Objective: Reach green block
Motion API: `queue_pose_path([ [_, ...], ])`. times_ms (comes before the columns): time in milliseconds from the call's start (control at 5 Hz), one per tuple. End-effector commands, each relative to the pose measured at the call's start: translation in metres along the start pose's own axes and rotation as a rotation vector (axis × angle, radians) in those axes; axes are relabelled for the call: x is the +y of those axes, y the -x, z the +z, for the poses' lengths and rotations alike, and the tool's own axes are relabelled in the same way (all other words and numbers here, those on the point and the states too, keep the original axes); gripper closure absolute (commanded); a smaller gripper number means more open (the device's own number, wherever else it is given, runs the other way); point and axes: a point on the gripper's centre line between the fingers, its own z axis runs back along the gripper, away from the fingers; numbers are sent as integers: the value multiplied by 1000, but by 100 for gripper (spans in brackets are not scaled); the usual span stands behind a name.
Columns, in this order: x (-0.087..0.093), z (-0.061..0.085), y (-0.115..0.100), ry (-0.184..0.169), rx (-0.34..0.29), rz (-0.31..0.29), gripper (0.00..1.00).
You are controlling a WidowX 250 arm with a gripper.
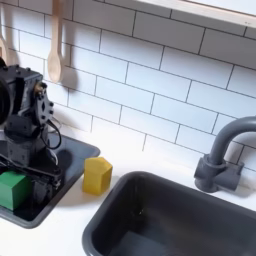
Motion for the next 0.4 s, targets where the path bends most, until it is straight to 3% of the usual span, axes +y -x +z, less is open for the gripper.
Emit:
queue_pose_path([
  [0, 0, 0, 0, 0, 2, 0, 0],
  [200, 0, -1, 0, 0, 3, 0, 0],
])
